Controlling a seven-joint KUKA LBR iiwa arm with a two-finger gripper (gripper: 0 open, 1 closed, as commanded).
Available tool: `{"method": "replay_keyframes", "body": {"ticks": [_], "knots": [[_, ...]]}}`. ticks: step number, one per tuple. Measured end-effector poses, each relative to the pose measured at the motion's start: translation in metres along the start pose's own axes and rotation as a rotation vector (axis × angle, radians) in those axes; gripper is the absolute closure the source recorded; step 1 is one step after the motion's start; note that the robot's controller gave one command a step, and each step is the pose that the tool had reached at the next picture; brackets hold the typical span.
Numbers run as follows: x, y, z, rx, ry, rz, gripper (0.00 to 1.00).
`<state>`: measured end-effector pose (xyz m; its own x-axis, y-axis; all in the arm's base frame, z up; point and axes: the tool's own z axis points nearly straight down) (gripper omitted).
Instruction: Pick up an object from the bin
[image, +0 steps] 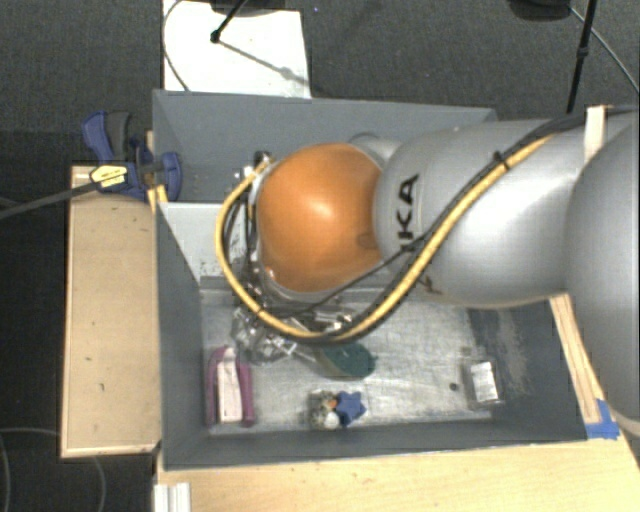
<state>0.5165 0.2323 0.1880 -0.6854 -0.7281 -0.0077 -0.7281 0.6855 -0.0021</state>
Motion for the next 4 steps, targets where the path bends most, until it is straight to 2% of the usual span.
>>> {"method": "replay_keyframes", "body": {"ticks": [1, 2, 3, 4], "knots": [[0.010, 0.018, 0.075, -0.007, 0.010, -0.325, 1.00], [0.009, 0.017, 0.073, -0.004, 0.006, -0.321, 0.00], [-0.004, 0.010, 0.112, -0.005, 0.008, -0.352, 0.00], [-0.004, 0.010, 0.110, -0.005, 0.007, -0.349, 1.00]]}}
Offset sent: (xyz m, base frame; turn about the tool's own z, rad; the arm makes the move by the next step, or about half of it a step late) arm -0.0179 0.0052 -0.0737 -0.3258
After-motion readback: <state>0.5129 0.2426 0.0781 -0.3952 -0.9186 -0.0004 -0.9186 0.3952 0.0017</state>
